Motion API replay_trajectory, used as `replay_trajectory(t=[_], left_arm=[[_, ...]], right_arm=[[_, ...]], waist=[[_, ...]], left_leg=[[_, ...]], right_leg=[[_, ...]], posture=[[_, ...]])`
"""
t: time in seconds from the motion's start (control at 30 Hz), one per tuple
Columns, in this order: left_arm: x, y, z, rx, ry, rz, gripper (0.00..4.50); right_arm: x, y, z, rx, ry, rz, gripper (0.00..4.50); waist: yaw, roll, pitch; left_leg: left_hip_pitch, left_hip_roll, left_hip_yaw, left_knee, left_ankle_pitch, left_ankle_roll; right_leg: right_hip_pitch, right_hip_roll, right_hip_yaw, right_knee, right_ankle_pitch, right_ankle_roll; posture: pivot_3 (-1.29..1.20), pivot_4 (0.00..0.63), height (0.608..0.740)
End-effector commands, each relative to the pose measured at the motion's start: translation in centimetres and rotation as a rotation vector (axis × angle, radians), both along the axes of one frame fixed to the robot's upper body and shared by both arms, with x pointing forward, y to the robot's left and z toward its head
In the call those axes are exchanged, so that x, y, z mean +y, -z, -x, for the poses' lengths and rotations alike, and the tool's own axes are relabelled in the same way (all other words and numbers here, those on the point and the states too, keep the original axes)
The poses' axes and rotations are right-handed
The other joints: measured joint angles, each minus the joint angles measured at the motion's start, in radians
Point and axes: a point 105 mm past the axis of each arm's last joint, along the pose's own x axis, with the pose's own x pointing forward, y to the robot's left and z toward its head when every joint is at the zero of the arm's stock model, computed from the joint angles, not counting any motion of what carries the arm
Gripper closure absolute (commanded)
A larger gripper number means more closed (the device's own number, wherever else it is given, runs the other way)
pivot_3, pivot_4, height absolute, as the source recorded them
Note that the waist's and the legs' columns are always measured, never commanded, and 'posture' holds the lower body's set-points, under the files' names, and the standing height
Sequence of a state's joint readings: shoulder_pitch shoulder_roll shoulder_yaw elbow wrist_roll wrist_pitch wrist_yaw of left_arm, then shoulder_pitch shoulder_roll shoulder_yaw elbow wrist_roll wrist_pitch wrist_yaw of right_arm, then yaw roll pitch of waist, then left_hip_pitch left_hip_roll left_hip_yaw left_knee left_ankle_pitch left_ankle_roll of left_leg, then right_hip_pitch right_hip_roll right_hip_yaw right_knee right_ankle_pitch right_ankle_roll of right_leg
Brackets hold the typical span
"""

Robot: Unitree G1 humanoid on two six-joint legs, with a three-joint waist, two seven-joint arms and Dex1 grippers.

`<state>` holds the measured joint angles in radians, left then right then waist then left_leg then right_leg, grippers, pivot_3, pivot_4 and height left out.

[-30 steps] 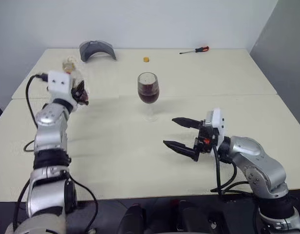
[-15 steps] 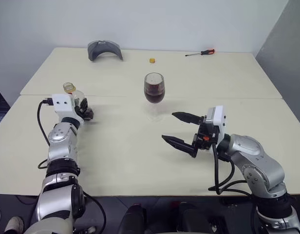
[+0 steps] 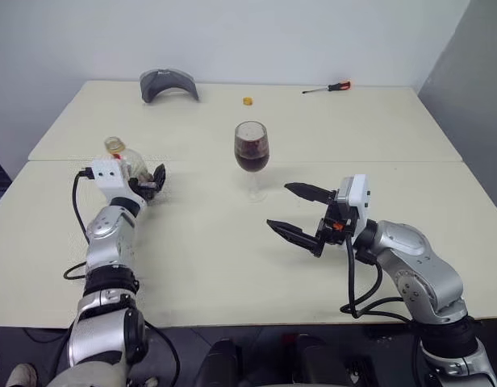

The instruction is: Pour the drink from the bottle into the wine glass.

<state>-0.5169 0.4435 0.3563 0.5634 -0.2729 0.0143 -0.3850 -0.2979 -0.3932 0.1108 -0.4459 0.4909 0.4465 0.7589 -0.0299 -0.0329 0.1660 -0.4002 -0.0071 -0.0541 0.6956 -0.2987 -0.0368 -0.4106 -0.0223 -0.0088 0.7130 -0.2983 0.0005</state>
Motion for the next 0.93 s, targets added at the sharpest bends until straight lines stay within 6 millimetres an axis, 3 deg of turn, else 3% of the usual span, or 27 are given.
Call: replay_trajectory(t=[0.03,0.13,0.23,0.37,0.43,0.53,0.63,0.8,0.93], left_arm=[[0.2,-1.6,1.9,-0.031,0.012,-0.027,0.02],[0.3,-1.3,3.6,0.003,0.012,-0.047,0.02],[0.9,-1.2,7.0,0.044,-0.042,-0.043,0.02],[-0.3,-1.1,10.4,0.109,-0.071,-0.041,0.02],[-1.3,-1.2,11.3,0.139,-0.084,-0.051,0.02],[-3.3,-1.8,11.9,0.147,-0.092,-0.044,0.02],[-4.7,-2.1,11.6,0.141,-0.108,-0.032,0.02],[-6.8,-0.4,11.8,0.191,-0.083,-0.037,0.02],[-7.7,0.2,11.7,0.194,-0.019,-0.026,0.02]], right_arm=[[0.2,-0.8,0.6,-0.044,-0.01,-0.012,0.0],[0.0,-0.8,0.7,-0.038,0.0,-0.012,0.0],[-0.9,0.1,1.2,-0.007,0.042,0.003,0.0],[-2.3,1.6,1.3,0.039,0.143,0.051,0.0],[-3.5,3.1,0.1,0.054,0.289,0.122,0.0],[-6.1,5.1,-2.2,0.112,0.604,0.155,0.0],[-8.2,5.8,-3.0,0.208,0.834,0.064,0.0],[-9.9,6.1,-2.9,0.244,1.001,0.034,0.0],[-9.6,6.5,-2.6,0.241,1.016,0.046,0.0]], waist=[[-0.001,0.0,0.0],[0.001,0.0,0.0],[0.001,0.0,0.0],[0.007,0.0,0.0],[0.016,0.0,0.0],[0.028,0.0,-0.003],[0.029,0.002,-0.004],[0.026,0.005,-0.005],[0.025,0.006,-0.006]], left_leg=[[0.0,0.0,0.0,0.0,0.0,0.0],[0.0,0.0,0.0,-0.001,0.0,0.0],[0.0,0.0,0.0,-0.001,0.0,0.0],[0.001,0.0,0.0,-0.002,-0.003,0.004],[0.002,0.0,-0.001,-0.002,-0.004,0.004],[0.004,0.0,-0.002,-0.001,-0.004,0.004],[0.004,-0.001,-0.001,-0.001,-0.004,0.004],[0.004,-0.001,0.001,-0.002,-0.003,0.003],[0.005,0.0,0.001,-0.004,-0.004,0.004]], right_leg=[[0.0,0.0,0.0,0.0,0.0,0.0],[0.0,0.0,0.0,0.0,0.0,0.0],[0.001,0.0,0.001,-0.001,0.0,0.0],[0.003,0.0,0.001,-0.005,0.0,0.0],[0.005,0.0,0.001,-0.004,0.0,0.0],[0.007,0.0,0.001,-0.003,0.0,0.0],[0.007,0.0,0.001,-0.002,0.0,0.0],[0.006,0.0,0.003,-0.002,0.0,0.0],[0.006,0.001,0.004,-0.002,-0.001,-0.001]], posture=[[0.0,0.15,0.74],[0.0,0.15,0.74],[0.0,0.15,0.74],[0.0,0.15,0.74],[0.0,0.15,0.74],[0.0,0.15,0.74],[0.0,0.15,0.74],[0.0,0.15,0.74],[0.0,0.15,0.74]])
